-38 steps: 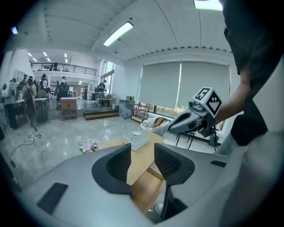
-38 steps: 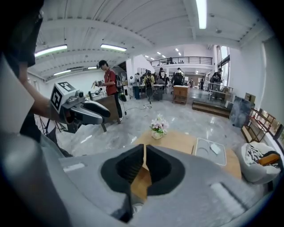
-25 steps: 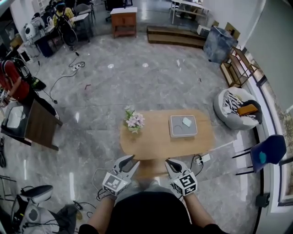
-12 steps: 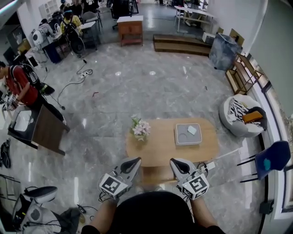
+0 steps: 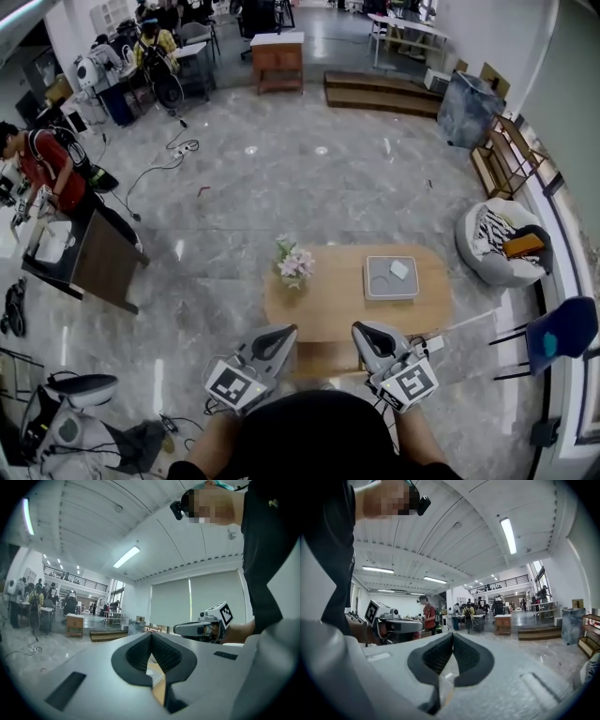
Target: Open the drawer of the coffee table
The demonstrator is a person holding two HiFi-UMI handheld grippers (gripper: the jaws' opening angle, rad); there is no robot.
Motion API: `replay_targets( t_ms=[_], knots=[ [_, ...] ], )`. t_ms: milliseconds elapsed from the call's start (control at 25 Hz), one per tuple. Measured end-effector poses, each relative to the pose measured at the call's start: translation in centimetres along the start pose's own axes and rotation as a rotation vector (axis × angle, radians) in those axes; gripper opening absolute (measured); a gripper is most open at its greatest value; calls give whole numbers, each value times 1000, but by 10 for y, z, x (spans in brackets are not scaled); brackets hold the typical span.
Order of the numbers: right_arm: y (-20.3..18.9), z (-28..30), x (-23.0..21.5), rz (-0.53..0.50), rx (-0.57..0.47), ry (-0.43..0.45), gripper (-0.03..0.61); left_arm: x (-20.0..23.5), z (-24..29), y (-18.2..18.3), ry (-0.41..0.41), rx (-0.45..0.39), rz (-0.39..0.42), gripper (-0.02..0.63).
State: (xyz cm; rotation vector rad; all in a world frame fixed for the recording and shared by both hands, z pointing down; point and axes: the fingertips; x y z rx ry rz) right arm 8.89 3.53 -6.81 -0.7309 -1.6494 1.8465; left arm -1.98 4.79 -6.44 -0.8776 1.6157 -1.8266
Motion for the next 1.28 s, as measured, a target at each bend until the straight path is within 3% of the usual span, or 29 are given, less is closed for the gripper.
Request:
replay_targets(
  t_ms=[240, 440, 800, 1000, 1280],
  knots=[
    [4, -5, 4, -20, -17, 6, -2, -10, 0, 8, 12, -20, -50, 11],
    [10, -9, 13, -47, -19, 16, -2, -18, -9, 9, -2, -8, -37, 11],
    [13, -13, 35, -49, -10, 48, -2, -18, -26, 13, 28, -48, -84, 11],
    [5, -16, 42, -49, 2, 44, -2, -14, -34, 5, 84, -26, -40, 11],
    [-3, -26, 49, -56, 34, 57, -2, -15, -44, -3, 92, -43, -111, 12]
  ],
)
Point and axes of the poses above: the fingertips, and each gripper's own axes: z forward along the fingers, x to its left, y out of its top, and after that the axes turned 1 degree about -y, right-handed
